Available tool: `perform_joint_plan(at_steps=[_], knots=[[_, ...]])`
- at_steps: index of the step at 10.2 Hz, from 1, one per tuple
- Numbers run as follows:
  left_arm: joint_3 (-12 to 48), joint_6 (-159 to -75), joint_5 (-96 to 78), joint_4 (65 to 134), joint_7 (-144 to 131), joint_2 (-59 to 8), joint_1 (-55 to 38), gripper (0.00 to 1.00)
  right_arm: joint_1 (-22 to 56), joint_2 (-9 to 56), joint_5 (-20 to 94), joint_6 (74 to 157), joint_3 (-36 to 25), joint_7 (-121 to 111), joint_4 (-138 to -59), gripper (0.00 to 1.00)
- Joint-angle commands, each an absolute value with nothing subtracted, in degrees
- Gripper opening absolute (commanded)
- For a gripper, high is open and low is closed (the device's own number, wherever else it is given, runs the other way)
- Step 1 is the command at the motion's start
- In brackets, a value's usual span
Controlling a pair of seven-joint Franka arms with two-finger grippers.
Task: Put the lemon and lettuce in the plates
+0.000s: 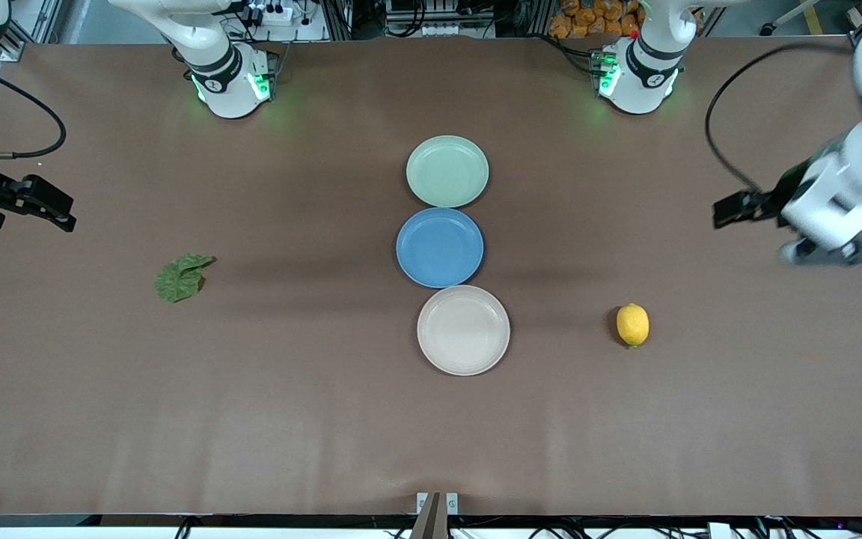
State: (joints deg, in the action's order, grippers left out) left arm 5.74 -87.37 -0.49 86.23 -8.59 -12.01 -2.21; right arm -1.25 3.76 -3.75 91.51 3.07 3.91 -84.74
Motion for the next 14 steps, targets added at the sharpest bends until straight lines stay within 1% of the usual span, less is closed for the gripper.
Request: perform_joint_plan(at_steps=[1, 2, 4, 5, 11, 14], knots=[[5.71, -90.85, 0.44, 86.3, -7.12, -18.35, -2.2, 1.0, -0.88, 3.87, -4.48, 91.23, 2.99, 4.66, -84.29, 1.0], [5.71, -95.06, 0.44, 89.35, -7.21, -18.98, -2.37, 1.0, -0.88, 3.87, -4.48, 91.23, 2.99, 4.66, -84.37, 1.0], [5.71, -104.9, 0.44, 97.87, -7.82, -19.59, -2.72, 1.0, -1.05, 3.87, -4.57, 91.14, 2.99, 4.57, -84.46, 1.0], [5.71, -108.33, 0.44, 100.61, -7.91, -20.73, -2.9, 1.0, -0.97, 4.39, -4.74, 91.58, 2.99, 4.57, -84.29, 1.0], [5.54, -120.3, 0.53, 101.34, -8.0, -31.1, -2.99, 1.0, -0.88, 4.66, -4.75, 91.58, 2.99, 4.57, -84.29, 1.0], [5.54, -124.35, 0.53, 100.73, -7.91, -33.83, -2.81, 1.0, -1.23, 4.75, -4.66, 91.58, 2.99, 4.57, -84.37, 1.0]])
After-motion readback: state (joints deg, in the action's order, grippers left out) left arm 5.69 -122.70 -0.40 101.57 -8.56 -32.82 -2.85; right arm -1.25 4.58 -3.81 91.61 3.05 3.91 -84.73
